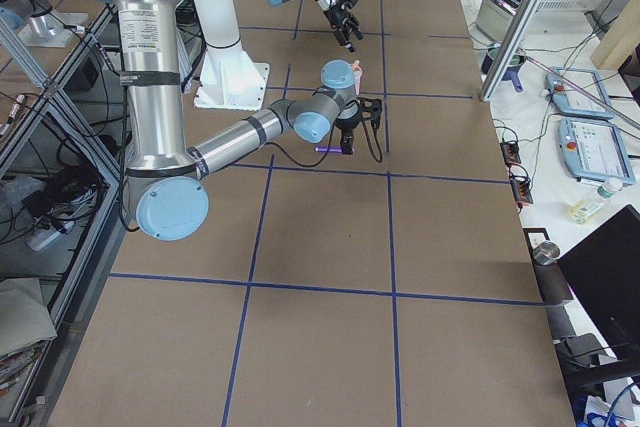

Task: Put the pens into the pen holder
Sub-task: 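Drop the orange marker in the cup while the right gripper reaches the purple marker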

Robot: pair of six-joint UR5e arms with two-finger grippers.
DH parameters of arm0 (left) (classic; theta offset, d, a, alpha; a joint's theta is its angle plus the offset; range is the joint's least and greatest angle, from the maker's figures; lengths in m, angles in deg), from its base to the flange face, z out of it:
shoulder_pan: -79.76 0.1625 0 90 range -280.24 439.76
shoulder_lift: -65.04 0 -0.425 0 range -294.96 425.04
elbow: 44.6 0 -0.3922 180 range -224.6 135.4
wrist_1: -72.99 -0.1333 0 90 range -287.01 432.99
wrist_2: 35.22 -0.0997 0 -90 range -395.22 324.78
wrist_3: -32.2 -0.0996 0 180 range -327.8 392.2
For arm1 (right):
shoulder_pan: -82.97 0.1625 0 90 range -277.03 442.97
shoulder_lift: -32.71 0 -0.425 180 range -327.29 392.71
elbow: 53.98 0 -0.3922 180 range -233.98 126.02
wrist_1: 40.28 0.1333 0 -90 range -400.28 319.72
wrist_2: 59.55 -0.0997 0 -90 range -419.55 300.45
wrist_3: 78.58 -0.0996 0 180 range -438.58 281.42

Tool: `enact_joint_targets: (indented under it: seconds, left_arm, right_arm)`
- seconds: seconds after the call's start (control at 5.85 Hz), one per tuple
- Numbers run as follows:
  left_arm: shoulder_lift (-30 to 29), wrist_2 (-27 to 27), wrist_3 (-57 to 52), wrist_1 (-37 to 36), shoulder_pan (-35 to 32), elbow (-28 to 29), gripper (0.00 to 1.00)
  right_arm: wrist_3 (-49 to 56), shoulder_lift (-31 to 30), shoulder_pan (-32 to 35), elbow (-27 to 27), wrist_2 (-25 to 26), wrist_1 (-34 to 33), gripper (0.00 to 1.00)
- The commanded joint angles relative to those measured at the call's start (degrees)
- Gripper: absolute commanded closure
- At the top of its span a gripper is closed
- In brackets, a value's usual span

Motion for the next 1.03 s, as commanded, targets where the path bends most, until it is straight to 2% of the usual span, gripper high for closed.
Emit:
enact_joint_targets:
  seconds: [0.0,0.17,0.34,0.51,0.68,0.85]
  left_arm:
    - [9.1,15.8,-8.1,-0.2,-9.4,-3.7,0.0]
    - [14.7,20.5,-13.4,-0.2,-13.6,-6.1,0.0]
    - [17.5,24.5,-16.1,-0.1,-16.7,-6.2,0.0]
    - [18.1,24.9,-16.8,0.0,-17.0,-6.4,0.0]
    - [18.1,25.0,-16.8,0.0,-17.0,-6.4,0.0]
    - [18.1,24.9,-16.8,0.0,-17.0,-6.4,0.0]
  right_arm:
    - [-0.1,2.4,-4.7,3.1,-0.2,-6.0,0.0]
    - [0.2,5.5,-6.3,5.8,-0.6,-8.4,0.0]
    - [0.9,10.5,-7.2,6.2,-0.7,-17.2,0.0]
    - [8.2,14.6,-7.4,6.3,-0.6,-25.5,0.0]
    - [13.1,16.2,-7.4,9.5,-0.6,-25.8,0.0]
    - [13.0,19.1,-7.4,13.0,-0.7,-25.5,0.0]
